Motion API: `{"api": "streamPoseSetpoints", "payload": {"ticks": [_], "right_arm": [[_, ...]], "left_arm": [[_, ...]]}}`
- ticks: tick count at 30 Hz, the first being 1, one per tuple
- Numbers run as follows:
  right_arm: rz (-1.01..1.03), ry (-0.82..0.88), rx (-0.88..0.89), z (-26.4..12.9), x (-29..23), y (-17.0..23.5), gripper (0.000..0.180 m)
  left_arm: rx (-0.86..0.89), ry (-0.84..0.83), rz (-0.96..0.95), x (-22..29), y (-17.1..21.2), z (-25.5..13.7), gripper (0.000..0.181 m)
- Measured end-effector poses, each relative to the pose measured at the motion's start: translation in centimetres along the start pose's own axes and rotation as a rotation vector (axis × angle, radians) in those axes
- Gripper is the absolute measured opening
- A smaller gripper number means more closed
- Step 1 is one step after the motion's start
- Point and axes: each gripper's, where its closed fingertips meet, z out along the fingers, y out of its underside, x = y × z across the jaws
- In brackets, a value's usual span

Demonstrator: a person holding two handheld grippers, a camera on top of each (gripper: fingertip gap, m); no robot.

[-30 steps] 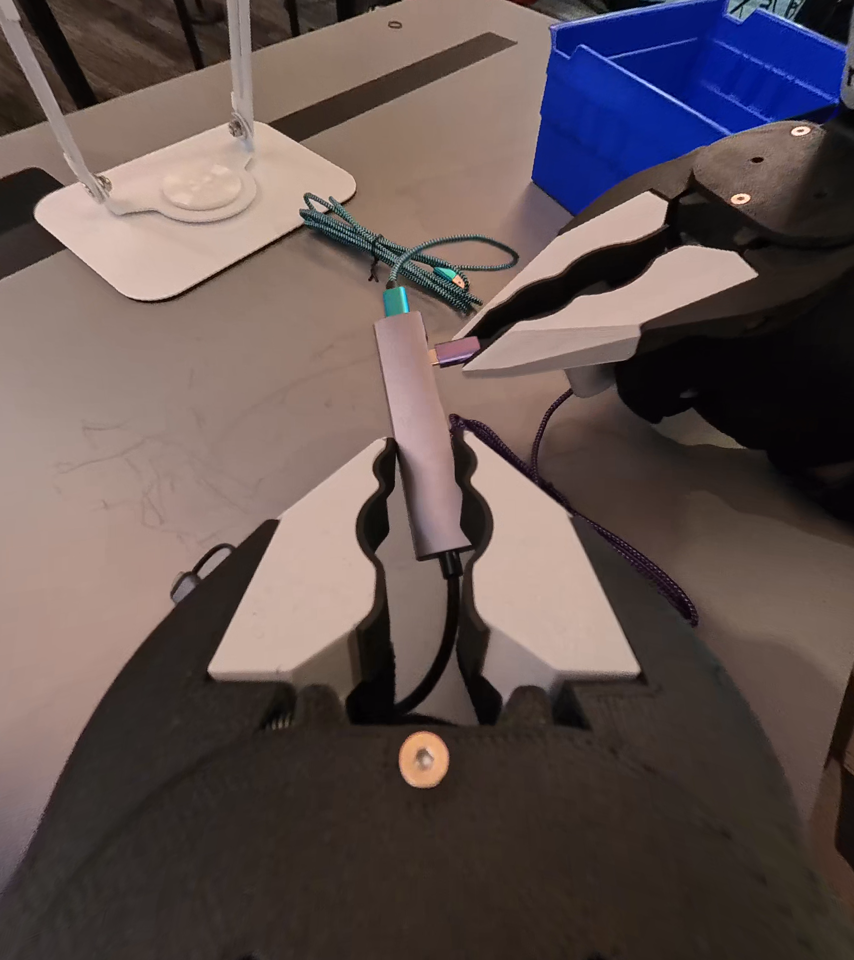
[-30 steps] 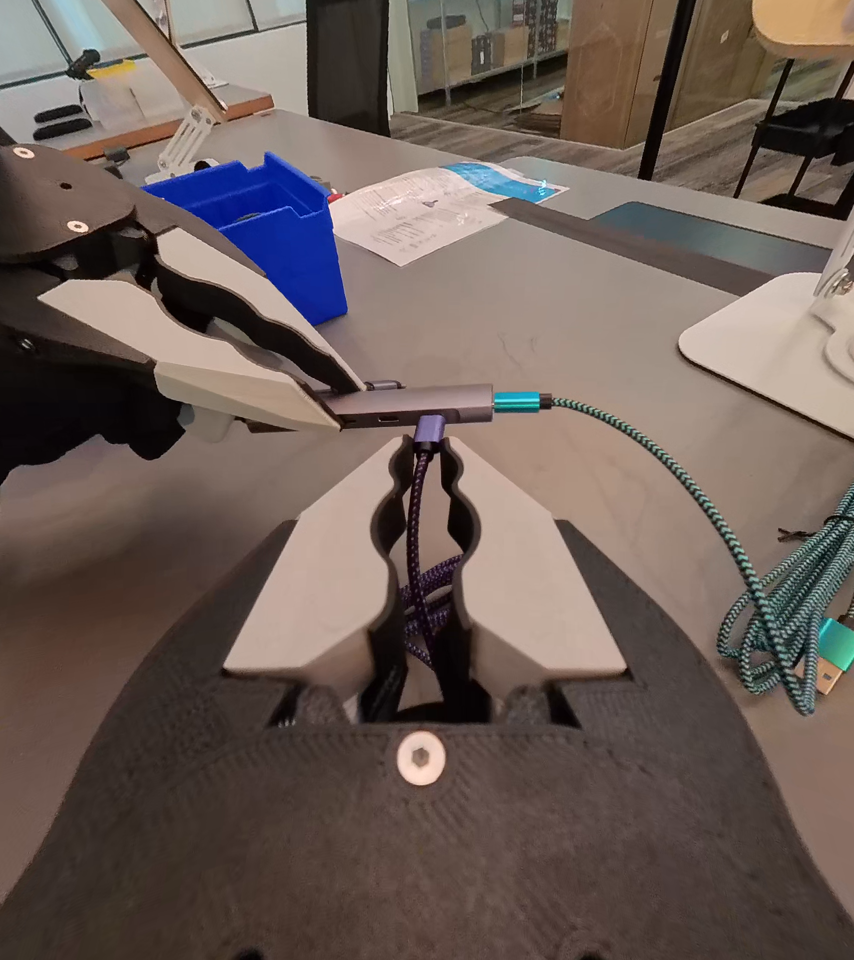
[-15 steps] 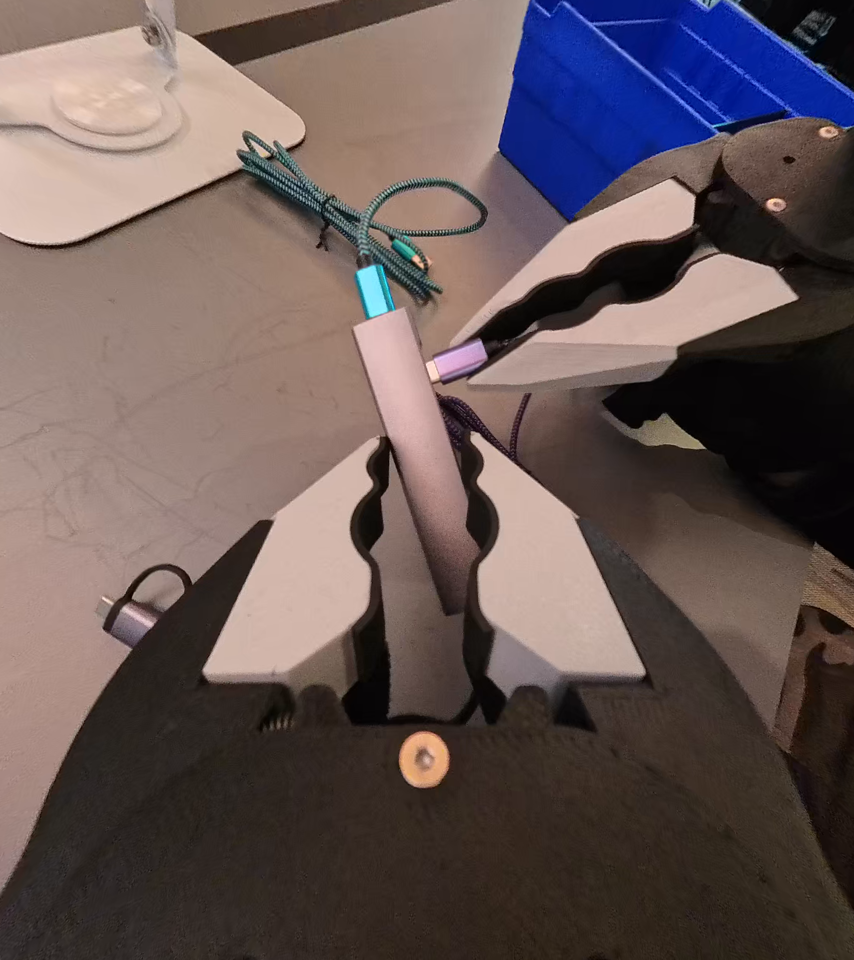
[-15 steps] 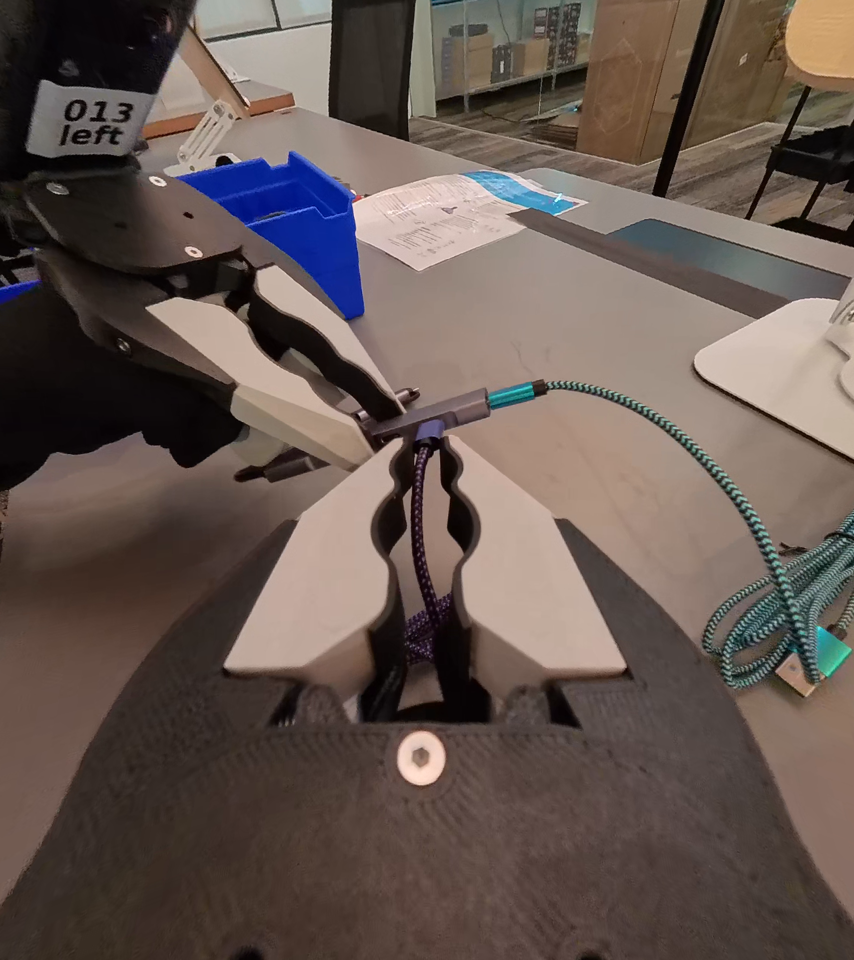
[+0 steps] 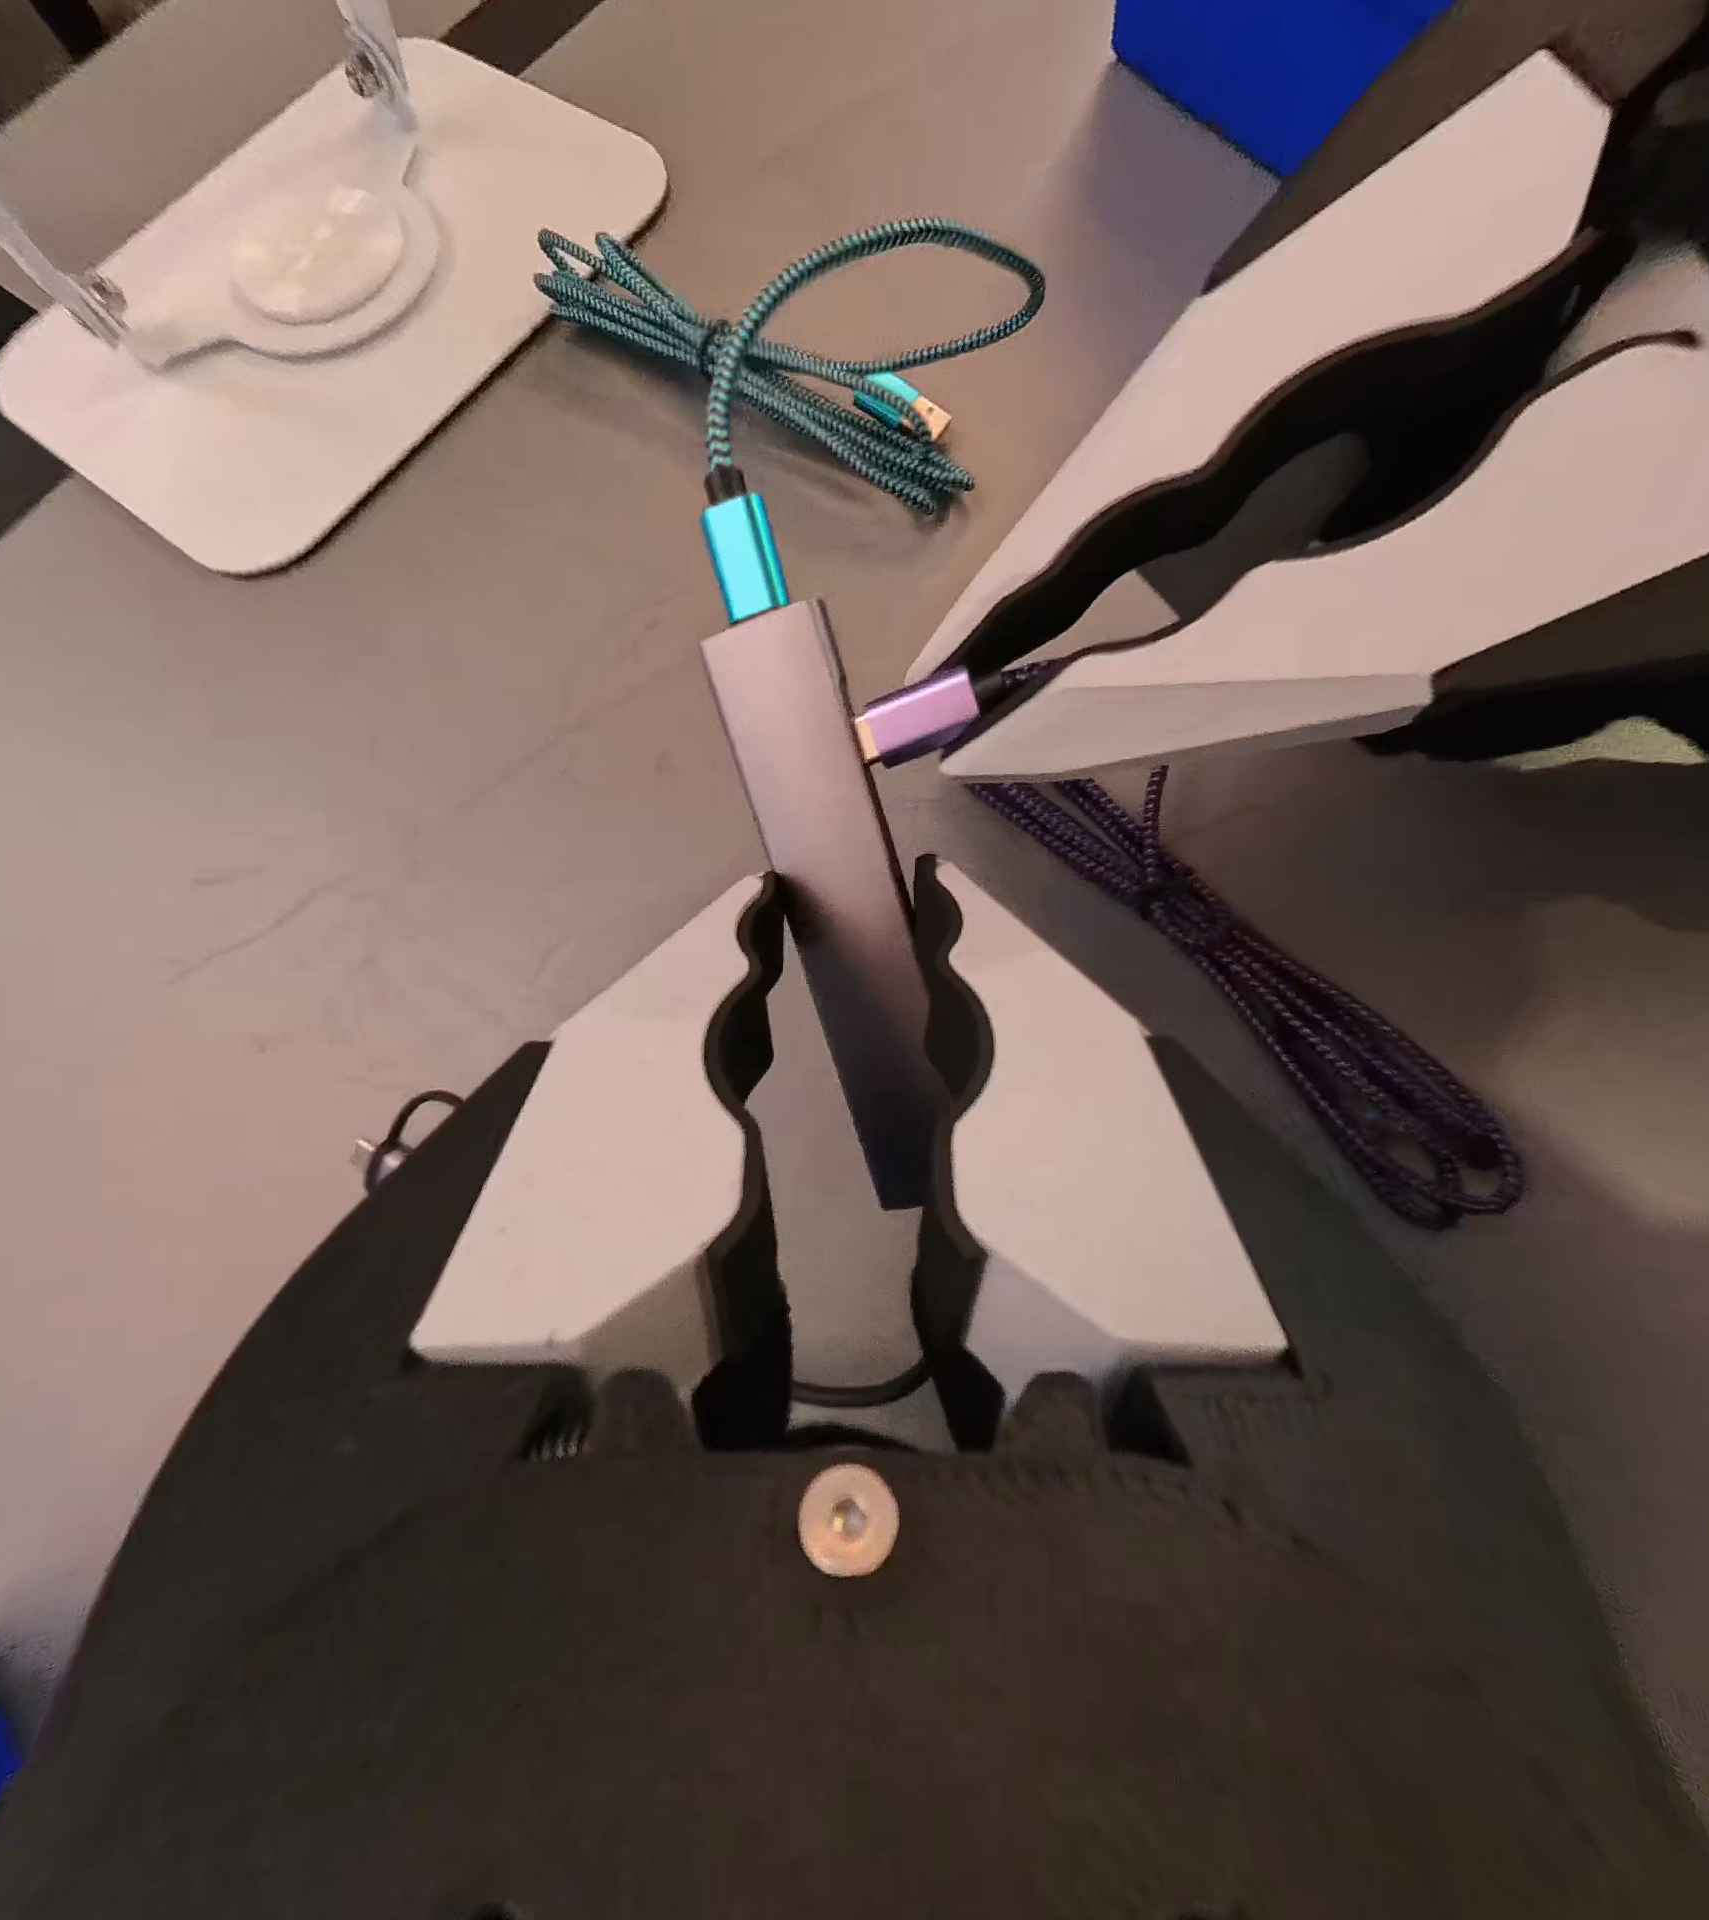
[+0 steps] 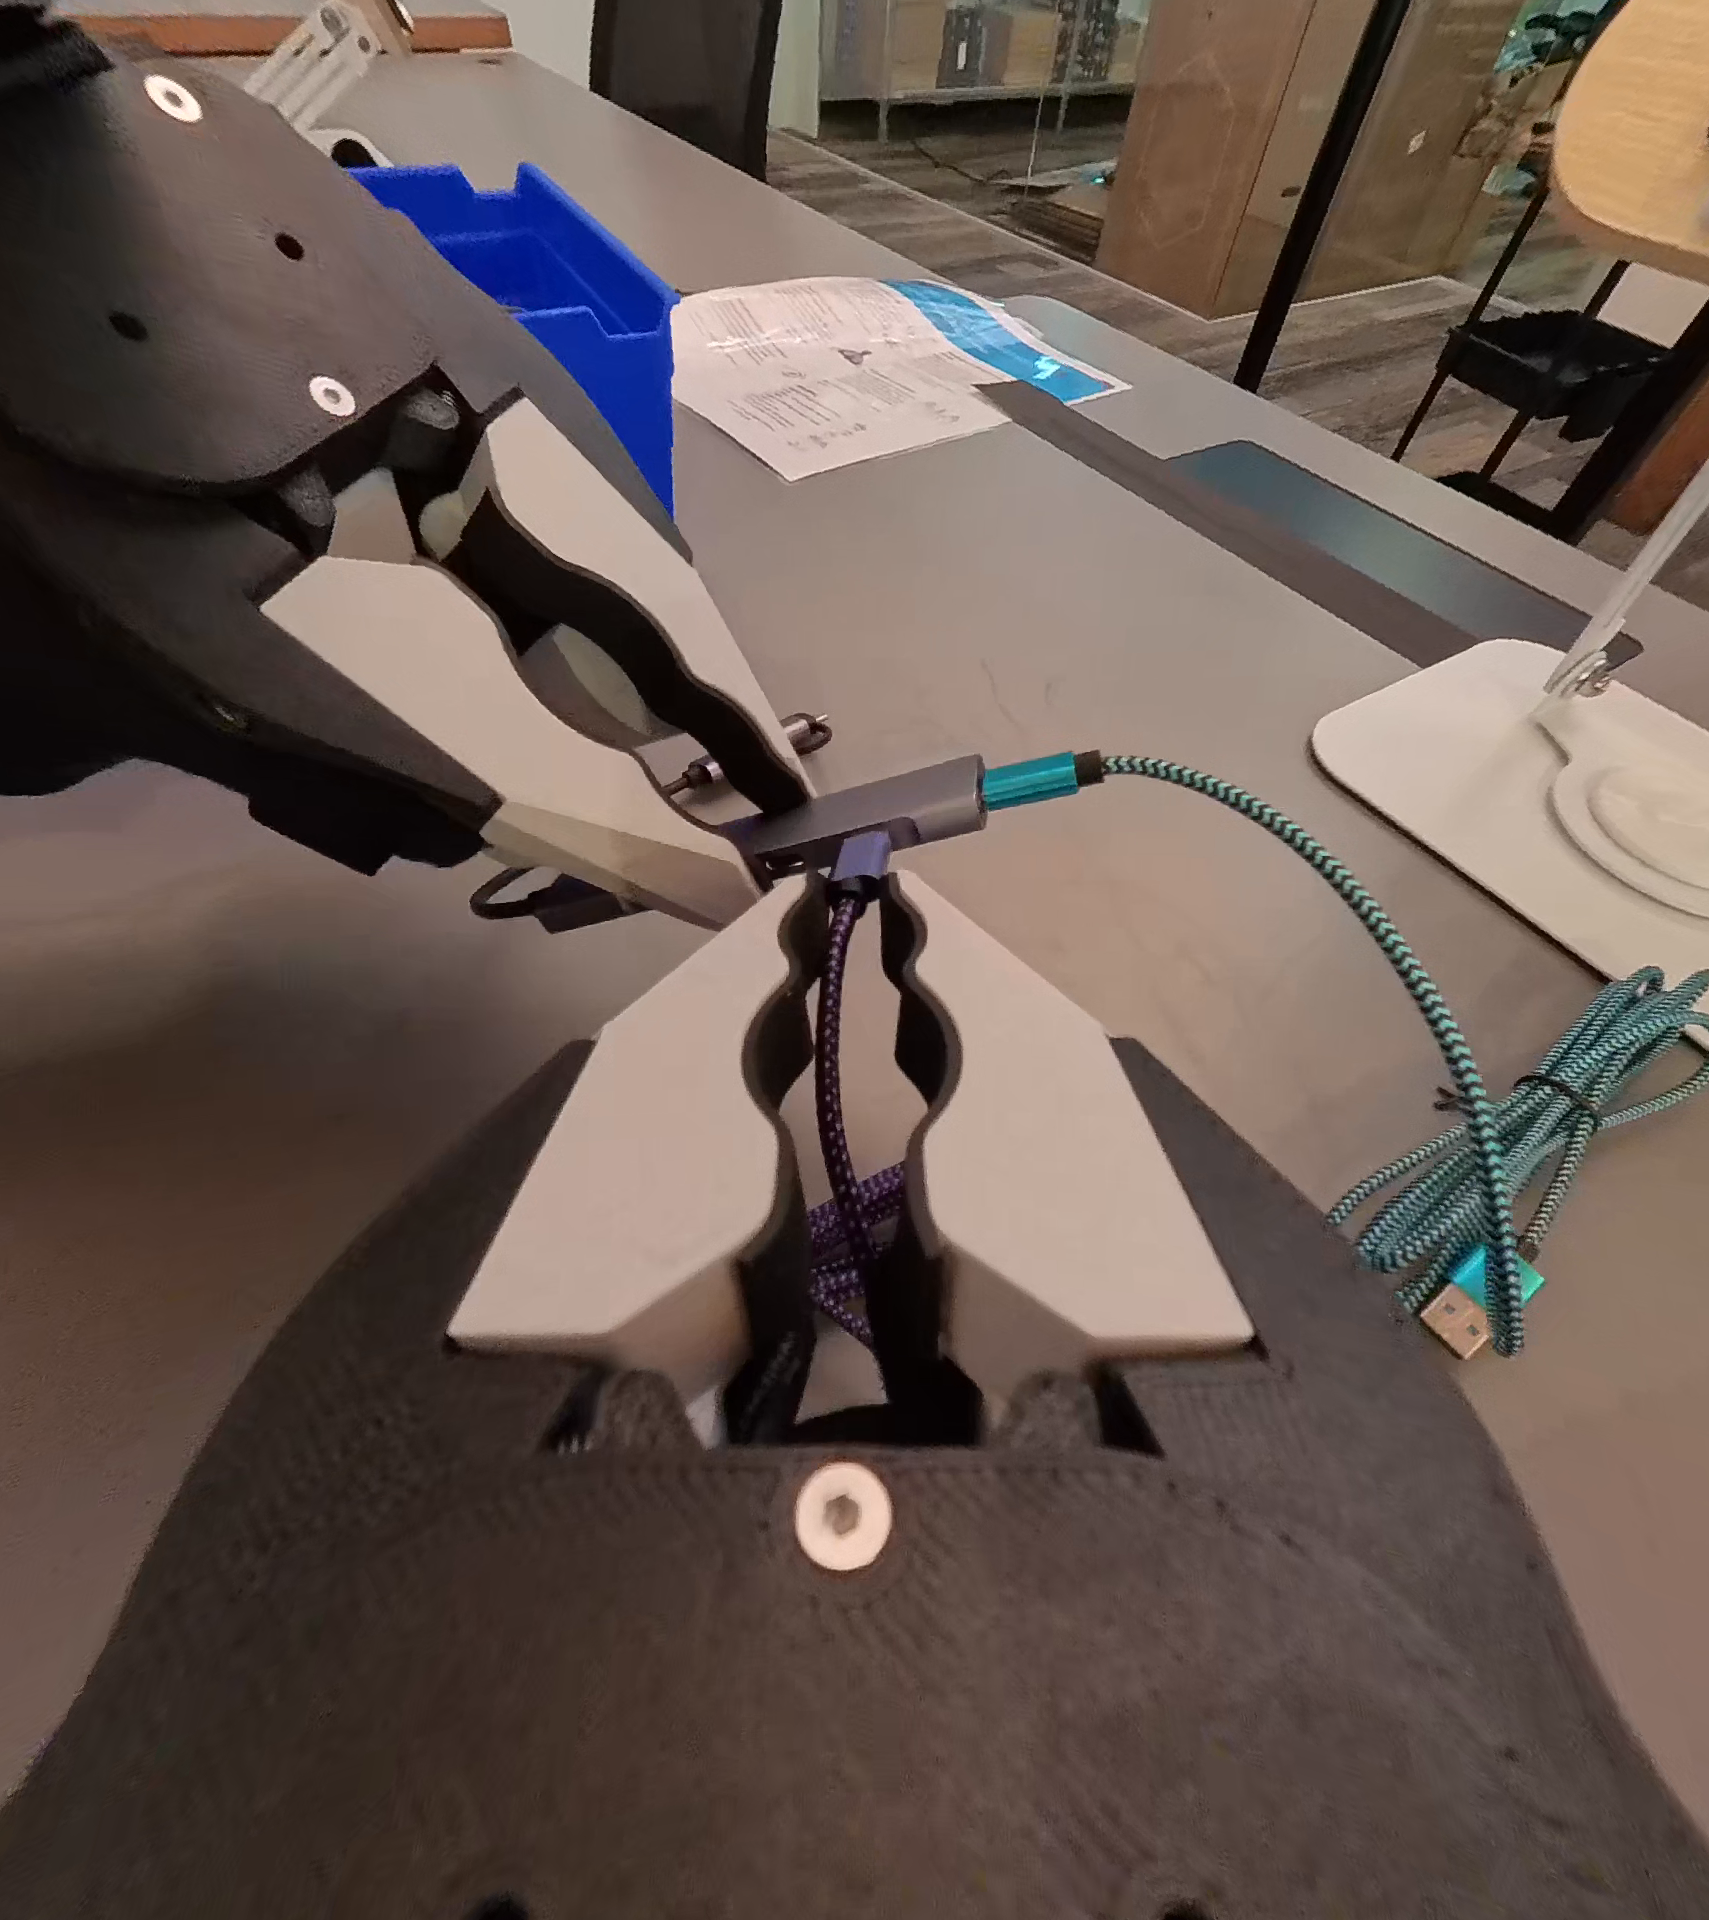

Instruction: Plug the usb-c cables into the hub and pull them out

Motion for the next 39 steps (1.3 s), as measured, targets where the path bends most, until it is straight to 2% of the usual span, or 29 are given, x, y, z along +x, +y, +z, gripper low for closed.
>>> {"api": "streamPoseSetpoints", "payload": {"ticks": [15,29,39], "right_arm": [[-0.117,0.083,-0.020,-0.17,0.26,-0.36,0.007],[-0.135,0.038,-0.024,-0.38,0.37,-0.42,0.008],[-0.223,0.039,-0.009,-0.26,-0.11,-0.71,0.008]], "left_arm": [[-0.032,-0.100,0.151,-0.29,-0.62,-0.37,0.023],[-0.059,-0.124,0.300,-0.16,-0.86,-0.54,0.023],[-0.075,-0.044,0.221,0.14,-0.26,-0.66,0.023]]}}
